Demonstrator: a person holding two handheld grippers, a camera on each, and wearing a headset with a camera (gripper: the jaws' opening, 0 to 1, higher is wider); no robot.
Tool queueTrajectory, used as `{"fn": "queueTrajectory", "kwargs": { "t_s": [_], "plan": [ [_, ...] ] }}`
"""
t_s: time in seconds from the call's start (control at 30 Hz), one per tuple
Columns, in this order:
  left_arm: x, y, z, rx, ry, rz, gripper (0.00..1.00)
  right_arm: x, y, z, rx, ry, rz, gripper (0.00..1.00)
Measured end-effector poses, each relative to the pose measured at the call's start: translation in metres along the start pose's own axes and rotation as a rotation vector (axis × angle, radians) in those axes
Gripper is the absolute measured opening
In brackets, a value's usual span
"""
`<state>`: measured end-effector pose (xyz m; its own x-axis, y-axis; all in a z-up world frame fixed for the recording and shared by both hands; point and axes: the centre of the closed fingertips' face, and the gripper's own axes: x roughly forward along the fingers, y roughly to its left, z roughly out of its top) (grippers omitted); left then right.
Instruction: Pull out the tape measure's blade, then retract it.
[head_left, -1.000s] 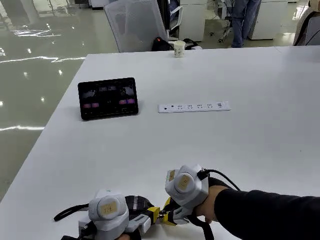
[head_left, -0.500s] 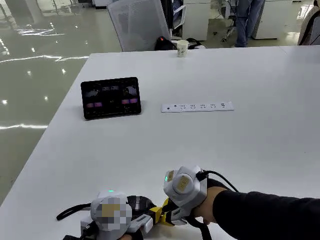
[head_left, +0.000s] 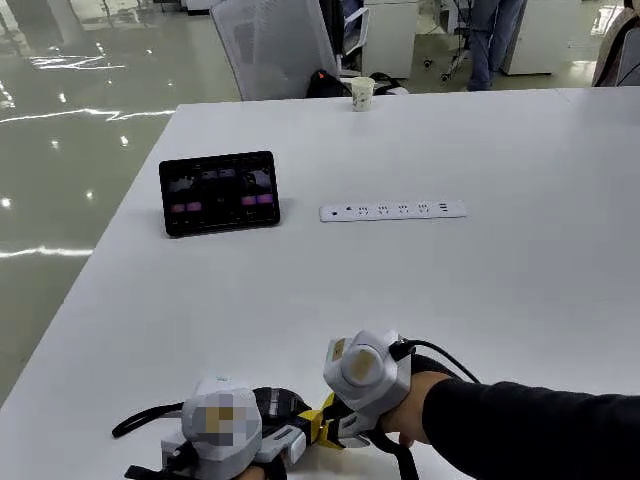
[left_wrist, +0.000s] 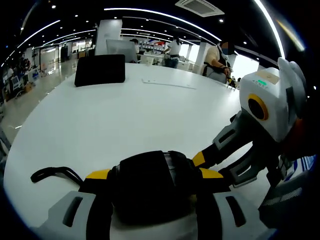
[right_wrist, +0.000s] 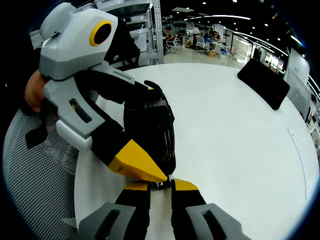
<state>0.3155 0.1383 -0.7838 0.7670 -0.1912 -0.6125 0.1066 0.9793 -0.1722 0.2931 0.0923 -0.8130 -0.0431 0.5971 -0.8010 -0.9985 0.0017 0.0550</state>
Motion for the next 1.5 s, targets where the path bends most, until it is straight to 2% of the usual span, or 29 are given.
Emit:
{"fn": "queueTrajectory", "kwargs": {
  "t_s": [0.2,0.3,0.5,0.63,0.73,0.77,0.8,0.83,0.9,0.93,1.03,1.17,1.2,1.27,1.3,1.33,1.4,1.5],
  "plan": [
    [0.000,-0.001,0.000,0.011,0.017,-0.007,0.63,-0.001,-0.003,-0.001,0.006,0.004,-0.023,0.15],
    [0.000,-0.001,0.002,0.040,0.036,-0.016,0.63,-0.004,-0.003,-0.002,0.018,0.001,-0.025,0.15],
    [-0.003,-0.001,0.008,0.030,0.041,-0.076,0.64,-0.021,-0.004,-0.006,0.036,-0.018,-0.047,0.16],
    [-0.007,-0.007,0.012,0.049,0.041,-0.141,0.76,-0.034,-0.004,-0.013,0.054,-0.034,-0.062,0.18],
    [-0.010,-0.007,0.015,0.079,0.036,-0.172,0.83,-0.046,-0.006,-0.020,0.077,-0.052,-0.082,0.19],
    [-0.011,-0.003,0.017,0.100,0.030,-0.166,0.88,-0.053,-0.007,-0.024,0.095,-0.060,-0.090,0.19],
    [-0.012,0.000,0.021,0.121,0.005,-0.164,0.92,-0.057,-0.007,-0.027,0.105,-0.062,-0.099,0.20],
    [-0.014,0.000,0.023,0.135,-0.005,-0.179,0.98,-0.063,-0.009,-0.031,0.122,-0.065,-0.114,0.21],
    [-0.018,-0.001,0.021,0.139,0.003,-0.219,0.99,-0.073,-0.010,-0.037,0.153,-0.077,-0.132,0.24],
    [-0.019,0.001,0.020,0.146,0.012,-0.221,0.99,-0.076,-0.011,-0.039,0.162,-0.083,-0.135,0.24],
    [-0.026,0.003,0.017,0.166,0.030,-0.268,0.99,-0.094,-0.011,-0.049,0.203,-0.108,-0.162,0.27],
    [-0.036,0.000,0.013,0.204,0.040,-0.376,0.99,-0.114,-0.010,-0.062,0.212,-0.122,-0.193,0.30],
    [-0.037,0.001,0.012,0.222,0.045,-0.381,0.99,-0.119,-0.010,-0.064,0.215,-0.127,-0.199,0.31],
    [-0.037,0.015,0.013,0.340,0.032,-0.332,0.99,-0.127,-0.009,-0.070,0.225,-0.134,-0.208,0.33],
    [-0.040,0.019,0.010,0.384,0.045,-0.329,0.99,-0.134,-0.008,-0.075,0.231,-0.139,-0.215,0.34],
    [-0.042,0.019,0.010,0.373,0.047,-0.338,0.99,-0.138,-0.006,-0.078,0.234,-0.142,-0.218,0.35],
    [-0.044,0.027,0.011,0.366,0.059,-0.337,0.99,-0.149,-0.006,-0.087,0.233,-0.151,-0.246,0.36],
    [-0.051,0.037,0.015,0.344,0.055,-0.352,0.99,-0.165,-0.005,-0.100,0.259,-0.164,-0.267,0.39]
  ]
}}
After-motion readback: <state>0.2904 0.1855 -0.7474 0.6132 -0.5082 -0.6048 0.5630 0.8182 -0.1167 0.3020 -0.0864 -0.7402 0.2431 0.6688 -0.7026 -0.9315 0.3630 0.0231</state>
